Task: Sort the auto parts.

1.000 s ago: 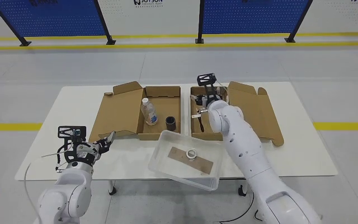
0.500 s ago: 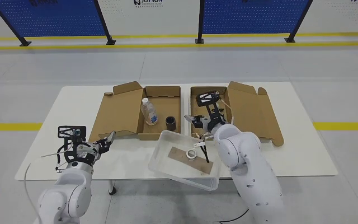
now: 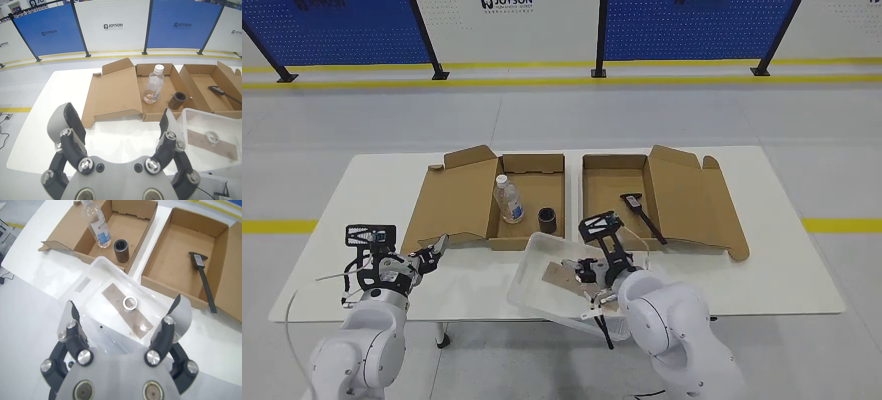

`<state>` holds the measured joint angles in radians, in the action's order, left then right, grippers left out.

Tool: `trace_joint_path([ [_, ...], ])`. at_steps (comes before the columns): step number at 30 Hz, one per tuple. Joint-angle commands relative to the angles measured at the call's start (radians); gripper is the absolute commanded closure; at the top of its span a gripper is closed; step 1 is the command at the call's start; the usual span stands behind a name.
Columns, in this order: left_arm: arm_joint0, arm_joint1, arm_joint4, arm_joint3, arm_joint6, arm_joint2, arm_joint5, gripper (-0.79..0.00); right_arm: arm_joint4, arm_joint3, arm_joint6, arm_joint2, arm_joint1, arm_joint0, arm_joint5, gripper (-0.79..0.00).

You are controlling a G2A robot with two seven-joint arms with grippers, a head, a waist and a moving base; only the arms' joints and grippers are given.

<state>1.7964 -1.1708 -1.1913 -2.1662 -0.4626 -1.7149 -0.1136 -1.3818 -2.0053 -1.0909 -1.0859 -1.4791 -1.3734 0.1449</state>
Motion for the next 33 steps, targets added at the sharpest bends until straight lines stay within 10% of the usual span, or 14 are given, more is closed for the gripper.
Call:
trace_joint_path([
  [1,0.0,0.0,0.0,0.0,0.0,0.0,0.0,-0.785,0.006,0.019,0.003,0.004,0.0,-0.008,0.013,-0.785],
  [33,0.0,0.0,0.0,0.0,0.0,0.0,0.0,-0.785,0.014,0.509,-0.268,0.104,-0.018,0.281,-0.167,-0.785],
])
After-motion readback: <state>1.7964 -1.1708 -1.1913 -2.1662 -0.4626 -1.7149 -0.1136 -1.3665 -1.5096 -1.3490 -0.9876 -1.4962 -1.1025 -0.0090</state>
